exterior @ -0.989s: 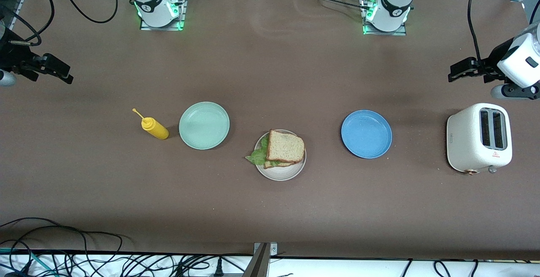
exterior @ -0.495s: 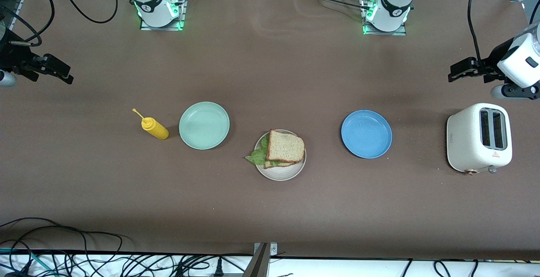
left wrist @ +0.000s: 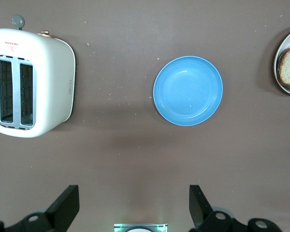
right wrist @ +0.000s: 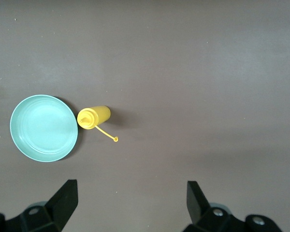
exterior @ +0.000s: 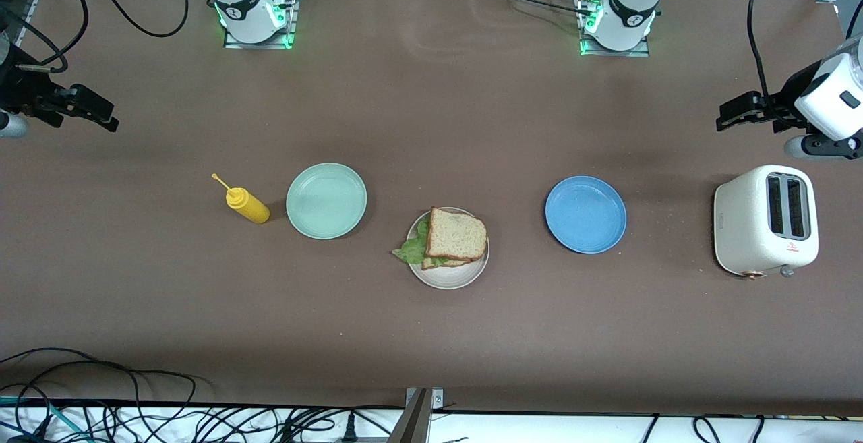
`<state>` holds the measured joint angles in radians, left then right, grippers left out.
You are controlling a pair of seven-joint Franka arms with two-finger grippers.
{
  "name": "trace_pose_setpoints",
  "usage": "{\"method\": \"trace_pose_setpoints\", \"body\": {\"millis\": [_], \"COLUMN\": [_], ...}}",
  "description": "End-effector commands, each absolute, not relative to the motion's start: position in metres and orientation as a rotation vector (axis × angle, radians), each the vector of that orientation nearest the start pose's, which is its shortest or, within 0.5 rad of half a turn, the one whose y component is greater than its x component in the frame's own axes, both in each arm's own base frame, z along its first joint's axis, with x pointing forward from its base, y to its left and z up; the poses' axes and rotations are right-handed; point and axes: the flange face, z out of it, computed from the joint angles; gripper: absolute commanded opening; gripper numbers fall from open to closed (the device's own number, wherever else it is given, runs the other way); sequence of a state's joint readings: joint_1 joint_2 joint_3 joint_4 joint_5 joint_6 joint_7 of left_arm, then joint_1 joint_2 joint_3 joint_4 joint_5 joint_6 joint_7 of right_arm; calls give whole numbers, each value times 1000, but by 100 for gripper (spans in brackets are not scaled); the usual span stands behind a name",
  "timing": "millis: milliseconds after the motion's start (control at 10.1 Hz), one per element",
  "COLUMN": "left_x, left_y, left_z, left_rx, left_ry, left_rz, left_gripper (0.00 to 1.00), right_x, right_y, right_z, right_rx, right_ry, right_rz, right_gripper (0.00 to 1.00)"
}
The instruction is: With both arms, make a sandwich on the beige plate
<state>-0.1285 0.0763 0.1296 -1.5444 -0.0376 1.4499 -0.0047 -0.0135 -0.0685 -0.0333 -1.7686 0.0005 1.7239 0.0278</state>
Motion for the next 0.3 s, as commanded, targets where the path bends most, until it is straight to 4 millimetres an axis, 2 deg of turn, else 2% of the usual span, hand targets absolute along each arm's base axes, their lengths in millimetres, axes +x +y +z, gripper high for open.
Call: {"method": "trace_pose_setpoints", "body": {"millis": [0,198], "left_x": [567,569], "left_y": [-5,-5], "left_z": [589,587], "left_rx": [-3141,-3141], "left_ry": [1,1], "left_rz": [250,257], "left_gripper": [100,100], "right_x": [543,543], "right_y": [-26,-25], "right_z": [588,588], "right_rx": [-3138,-3138], "right_ry": [108,108], "right_rz": [-34,-34], "right_gripper": [100,100]}}
